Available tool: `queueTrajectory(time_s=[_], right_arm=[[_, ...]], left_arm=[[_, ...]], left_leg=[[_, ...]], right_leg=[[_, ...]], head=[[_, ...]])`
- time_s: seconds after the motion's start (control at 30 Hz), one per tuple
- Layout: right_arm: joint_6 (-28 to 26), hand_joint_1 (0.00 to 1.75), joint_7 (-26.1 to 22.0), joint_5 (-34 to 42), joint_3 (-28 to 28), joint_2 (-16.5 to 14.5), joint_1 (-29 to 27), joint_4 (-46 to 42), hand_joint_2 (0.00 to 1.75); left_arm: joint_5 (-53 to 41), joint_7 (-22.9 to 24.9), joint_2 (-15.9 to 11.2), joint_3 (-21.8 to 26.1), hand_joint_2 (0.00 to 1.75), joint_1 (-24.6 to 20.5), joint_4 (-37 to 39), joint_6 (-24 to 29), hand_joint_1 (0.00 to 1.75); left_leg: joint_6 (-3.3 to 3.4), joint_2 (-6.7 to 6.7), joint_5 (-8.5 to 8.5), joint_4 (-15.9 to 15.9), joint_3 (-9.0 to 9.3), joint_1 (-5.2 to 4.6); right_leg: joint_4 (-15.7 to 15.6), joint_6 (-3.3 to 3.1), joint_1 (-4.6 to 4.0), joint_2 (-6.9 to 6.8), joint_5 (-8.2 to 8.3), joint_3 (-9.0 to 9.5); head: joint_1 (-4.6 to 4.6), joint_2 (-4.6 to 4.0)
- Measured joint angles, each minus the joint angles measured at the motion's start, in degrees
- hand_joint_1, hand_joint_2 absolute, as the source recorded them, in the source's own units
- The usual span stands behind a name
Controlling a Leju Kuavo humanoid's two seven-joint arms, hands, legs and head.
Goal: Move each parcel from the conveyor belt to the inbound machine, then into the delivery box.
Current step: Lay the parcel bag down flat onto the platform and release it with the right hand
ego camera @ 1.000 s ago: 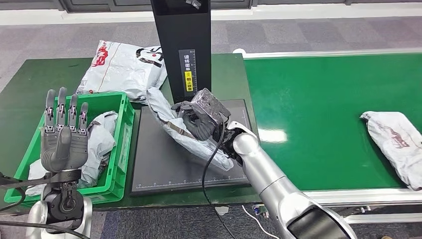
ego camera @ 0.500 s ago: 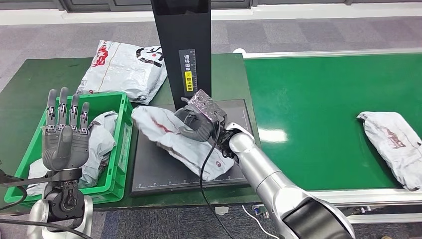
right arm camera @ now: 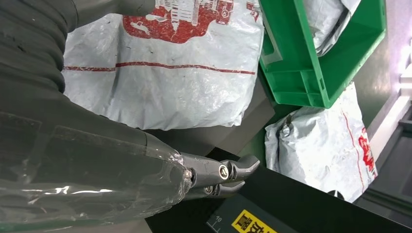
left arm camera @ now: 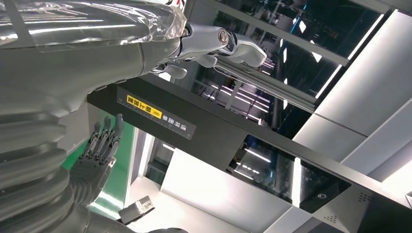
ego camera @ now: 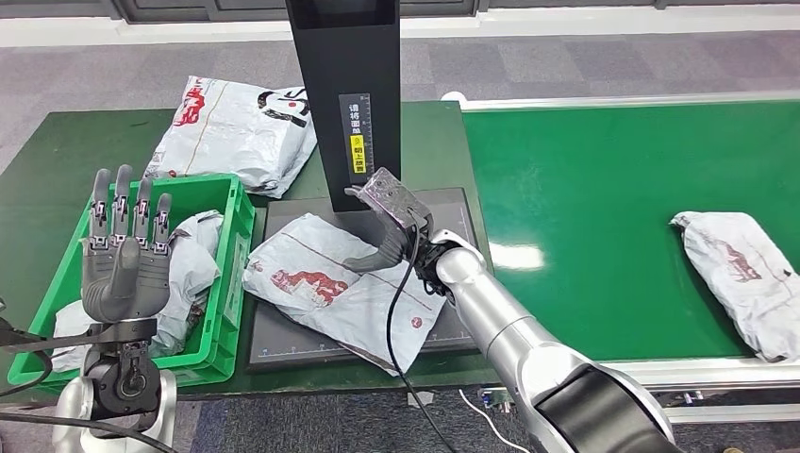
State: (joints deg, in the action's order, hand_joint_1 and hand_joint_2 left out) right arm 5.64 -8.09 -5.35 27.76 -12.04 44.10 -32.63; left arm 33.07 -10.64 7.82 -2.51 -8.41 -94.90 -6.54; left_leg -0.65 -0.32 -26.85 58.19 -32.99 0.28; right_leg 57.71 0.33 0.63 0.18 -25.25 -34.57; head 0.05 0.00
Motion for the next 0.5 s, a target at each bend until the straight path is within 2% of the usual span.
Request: queueTrajectory(time_s=[0.23,0.33,0.37,0.47,0.5], right_arm=[[-1.01,0.0,0.83,-0.37,0.0,0.0,0.46,1.03,1.75],[-0.84,0.0,1.0,-0.57,0.0,0.11,0.88,1.54,0.44],[-0.59,0.0,0.77,-0.43,0.0,0.21,0.94,1.63,0.44],[0.24,0.0,-1.04,0.63,-0.01,0.67,0.93,1.7,1.75],[-0.26,0.0,-2.42,0.86,-0.05,0.89,0.65,1.28,1.75]], left_arm=[[0.0,0.1,-0.02,0.02,1.75,-0.44,0.33,-0.1,0.0],[0.0,0.15,-0.02,0.02,1.75,-0.6,0.44,-0.12,0.0],[0.0,0.16,-0.02,0.02,1.75,-0.57,0.44,-0.13,0.0],[-0.08,0.19,-0.02,0.02,1.75,-0.44,0.43,-0.23,0.0],[-0.54,0.16,-0.05,0.02,1.75,-0.36,0.43,-0.27,0.0]], left_leg=[[0.0,0.0,0.0,0.0,0.0,0.0],[0.0,0.01,0.01,0.0,0.01,0.0],[0.0,0.01,0.01,0.01,0.01,0.0],[0.0,0.0,0.01,0.01,0.01,0.0],[0.0,-0.01,0.01,0.01,0.01,0.0]], right_leg=[[0.0,0.0,0.0,0.0,0.01,0.0],[0.0,0.0,0.0,0.01,0.03,0.0],[0.0,0.0,0.0,0.01,0.03,0.0],[0.0,0.0,0.0,0.01,0.03,0.0],[0.0,0.0,0.0,0.0,0.03,0.0]], head=[[0.0,0.0],[0.0,0.0],[0.0,0.0],[-0.01,0.0],[-0.01,0.0]])
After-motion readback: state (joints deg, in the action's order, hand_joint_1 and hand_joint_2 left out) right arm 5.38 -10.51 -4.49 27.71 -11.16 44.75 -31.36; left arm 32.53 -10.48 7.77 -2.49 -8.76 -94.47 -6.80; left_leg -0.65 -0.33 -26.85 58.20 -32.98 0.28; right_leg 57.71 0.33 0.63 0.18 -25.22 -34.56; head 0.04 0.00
